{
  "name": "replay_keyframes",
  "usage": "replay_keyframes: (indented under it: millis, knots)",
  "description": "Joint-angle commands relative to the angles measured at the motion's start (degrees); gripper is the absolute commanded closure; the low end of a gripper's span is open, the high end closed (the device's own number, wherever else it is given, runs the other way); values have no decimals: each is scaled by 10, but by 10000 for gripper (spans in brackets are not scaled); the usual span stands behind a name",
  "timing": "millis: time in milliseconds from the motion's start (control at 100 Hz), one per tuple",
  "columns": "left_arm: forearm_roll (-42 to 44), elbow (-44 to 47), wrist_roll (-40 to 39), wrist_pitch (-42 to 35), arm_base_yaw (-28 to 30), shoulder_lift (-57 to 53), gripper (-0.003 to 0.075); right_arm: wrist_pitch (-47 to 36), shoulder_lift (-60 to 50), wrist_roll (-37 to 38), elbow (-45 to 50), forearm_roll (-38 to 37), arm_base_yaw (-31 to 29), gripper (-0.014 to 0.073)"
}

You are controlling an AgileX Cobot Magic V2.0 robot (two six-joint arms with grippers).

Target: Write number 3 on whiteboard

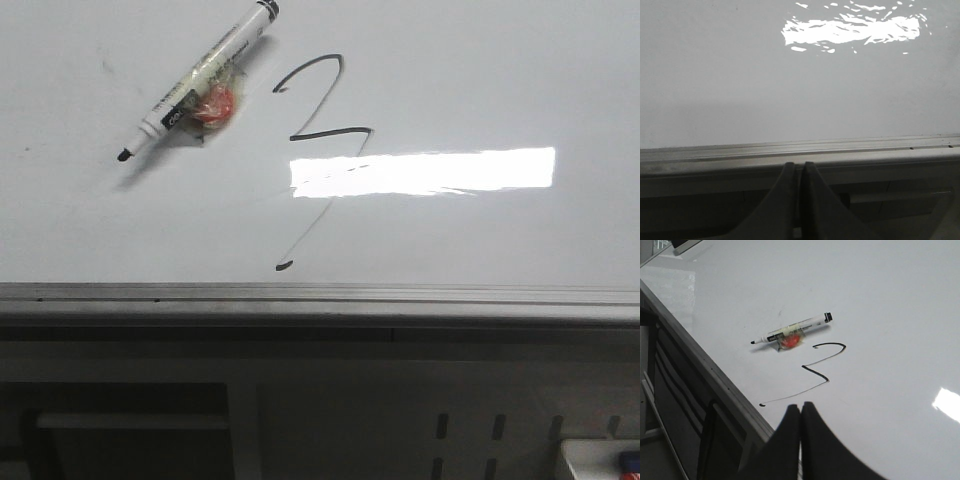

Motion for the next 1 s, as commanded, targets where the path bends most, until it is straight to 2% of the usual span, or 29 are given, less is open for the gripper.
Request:
replay_keyframes:
  millis: [0, 110, 160, 210, 320, 330, 380, 420, 520, 620, 730, 990]
  knots:
    - [-4, 19, -6, -27, 1, -13, 741, -46, 4, -3, -7, -4, -4, 638]
    - [-4, 19, -6, -27, 1, -13, 741, -52, 4, 0, 28, -4, -19, 638]
    - [-4, 19, -6, -27, 1, -13, 741, -63, 4, 30, 46, -23, -35, 638]
    - [-4, 19, -6, -27, 1, -13, 741, -69, 4, 102, 64, -82, -55, 638]
    - [-4, 19, -6, -27, 1, -13, 741, -65, 4, 332, 99, -245, -109, 638]
    - [-4, 19, -6, -27, 1, -13, 741, -63, 4, 376, 103, -265, -117, 638]
    - [-4, 19, -6, -27, 1, -13, 741, -54, 4, 450, 118, -317, -147, 638]
    - [-4, 19, -6, -27, 1, -13, 741, -43, 4, 472, 128, -320, -170, 638]
    - [-4, 19, -6, -27, 1, -13, 741, -39, 4, 473, 158, -320, -234, 638]
    - [-4, 19, -6, -27, 1, -13, 741, 33, 4, 473, 157, -319, -278, 638]
    - [-4, 19, -6, -27, 1, -13, 741, 35, 4, 473, 157, -326, -319, 638]
    - [-4, 19, -6, -27, 1, -13, 741, 35, 4, 473, 157, -328, -337, 638]
